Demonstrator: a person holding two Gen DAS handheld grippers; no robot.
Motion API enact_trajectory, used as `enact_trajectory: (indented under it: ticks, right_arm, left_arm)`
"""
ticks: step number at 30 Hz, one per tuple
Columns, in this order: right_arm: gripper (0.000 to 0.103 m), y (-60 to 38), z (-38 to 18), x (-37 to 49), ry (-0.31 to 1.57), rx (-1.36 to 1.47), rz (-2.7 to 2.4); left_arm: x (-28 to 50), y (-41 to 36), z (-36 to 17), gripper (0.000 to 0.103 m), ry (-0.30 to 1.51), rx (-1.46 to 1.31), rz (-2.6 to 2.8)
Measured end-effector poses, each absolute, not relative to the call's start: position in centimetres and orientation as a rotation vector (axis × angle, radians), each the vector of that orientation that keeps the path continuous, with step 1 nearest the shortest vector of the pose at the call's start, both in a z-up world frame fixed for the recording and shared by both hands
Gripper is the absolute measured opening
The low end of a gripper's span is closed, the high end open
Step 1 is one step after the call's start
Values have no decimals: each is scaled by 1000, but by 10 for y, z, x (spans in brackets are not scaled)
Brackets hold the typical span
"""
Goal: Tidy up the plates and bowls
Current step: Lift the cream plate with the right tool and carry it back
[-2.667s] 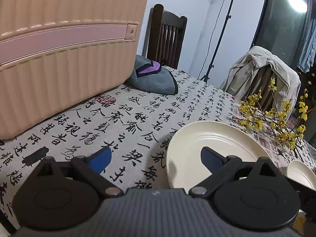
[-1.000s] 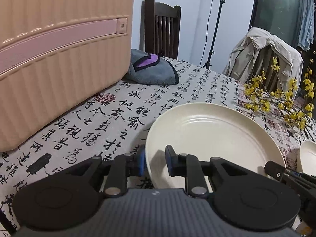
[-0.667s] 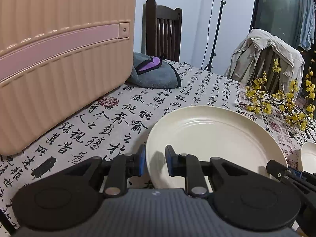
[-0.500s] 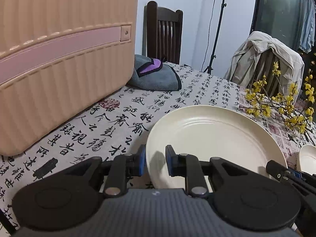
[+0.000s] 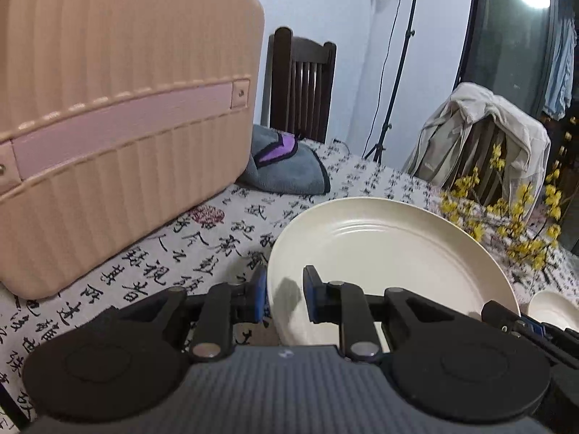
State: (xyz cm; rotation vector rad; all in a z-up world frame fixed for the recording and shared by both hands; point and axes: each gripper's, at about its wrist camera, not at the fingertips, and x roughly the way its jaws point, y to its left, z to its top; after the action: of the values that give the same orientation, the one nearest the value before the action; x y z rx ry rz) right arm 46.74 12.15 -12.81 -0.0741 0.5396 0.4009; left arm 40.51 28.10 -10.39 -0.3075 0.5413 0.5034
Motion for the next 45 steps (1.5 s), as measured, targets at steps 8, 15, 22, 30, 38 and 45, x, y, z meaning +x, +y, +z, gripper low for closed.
enact_trajectory:
  ticks: [8, 15, 22, 30, 38, 45]
  right_arm:
    - [14, 123, -106, 452, 477, -85, 399]
    - [14, 118, -85, 439, 451, -73, 399]
    - [14, 112, -69, 423, 421, -85, 392]
    - [14, 99, -53, 397, 401, -67, 401]
    - [14, 80, -39, 366, 375, -57, 406]
    - [14, 60, -29, 340, 364, -49, 409]
  left_arm:
    - [389, 282, -83, 21, 465, -316, 487]
    - [373, 277, -64, 21, 410, -315, 472]
    - [359, 268, -51, 21, 392, -299, 465]
    - [331, 255, -33, 21, 370, -286, 459]
    - [299, 235, -16, 21, 349, -277, 453]
    - [274, 218, -9, 21, 339, -271, 445]
